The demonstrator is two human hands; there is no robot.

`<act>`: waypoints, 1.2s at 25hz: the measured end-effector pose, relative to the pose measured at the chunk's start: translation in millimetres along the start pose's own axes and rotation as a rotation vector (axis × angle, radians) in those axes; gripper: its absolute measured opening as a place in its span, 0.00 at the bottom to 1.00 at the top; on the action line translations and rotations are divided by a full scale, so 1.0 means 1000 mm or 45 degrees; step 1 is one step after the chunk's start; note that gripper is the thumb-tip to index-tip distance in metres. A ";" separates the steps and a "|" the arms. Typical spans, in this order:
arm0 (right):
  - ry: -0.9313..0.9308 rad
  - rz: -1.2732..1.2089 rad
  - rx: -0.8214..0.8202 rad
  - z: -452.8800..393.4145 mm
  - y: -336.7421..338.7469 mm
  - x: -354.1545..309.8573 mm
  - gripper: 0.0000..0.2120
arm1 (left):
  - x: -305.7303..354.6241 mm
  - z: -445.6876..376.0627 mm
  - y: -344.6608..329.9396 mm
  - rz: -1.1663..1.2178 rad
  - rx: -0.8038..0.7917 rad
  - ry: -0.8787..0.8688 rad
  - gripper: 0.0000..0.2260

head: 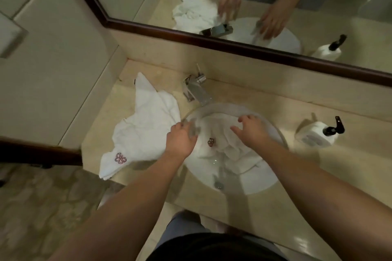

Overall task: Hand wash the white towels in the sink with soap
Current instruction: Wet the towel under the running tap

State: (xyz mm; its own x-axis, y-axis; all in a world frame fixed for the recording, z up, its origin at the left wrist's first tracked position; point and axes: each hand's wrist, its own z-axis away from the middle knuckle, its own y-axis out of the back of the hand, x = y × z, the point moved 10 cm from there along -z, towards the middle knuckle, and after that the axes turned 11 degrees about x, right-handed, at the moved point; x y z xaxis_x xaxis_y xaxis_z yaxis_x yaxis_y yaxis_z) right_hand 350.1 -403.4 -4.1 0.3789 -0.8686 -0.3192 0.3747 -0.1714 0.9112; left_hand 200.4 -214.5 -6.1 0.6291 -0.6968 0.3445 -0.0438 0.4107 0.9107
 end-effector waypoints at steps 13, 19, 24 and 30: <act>-0.212 -0.135 0.108 -0.156 0.012 -0.109 0.22 | -0.039 -0.107 0.009 -0.076 -0.061 -0.176 0.24; -0.226 -0.122 0.220 -0.193 0.016 -0.122 0.28 | -0.040 -0.131 -0.004 -0.025 -0.096 -0.200 0.23; -0.202 0.070 0.292 -0.195 0.018 -0.125 0.24 | -0.039 -0.135 -0.011 0.020 -0.099 -0.231 0.22; -0.379 -0.132 0.212 -0.190 0.010 -0.104 0.26 | -0.028 -0.131 -0.012 0.040 -0.075 -0.250 0.21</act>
State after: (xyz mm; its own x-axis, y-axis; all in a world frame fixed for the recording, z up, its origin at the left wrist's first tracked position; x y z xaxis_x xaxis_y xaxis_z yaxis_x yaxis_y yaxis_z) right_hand 474.8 -226.1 -11.5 0.0738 -0.9357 -0.3450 0.2457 -0.3182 0.9156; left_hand 285.2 -122.8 -56.9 0.4644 -0.7820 0.4156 -0.0121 0.4637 0.8859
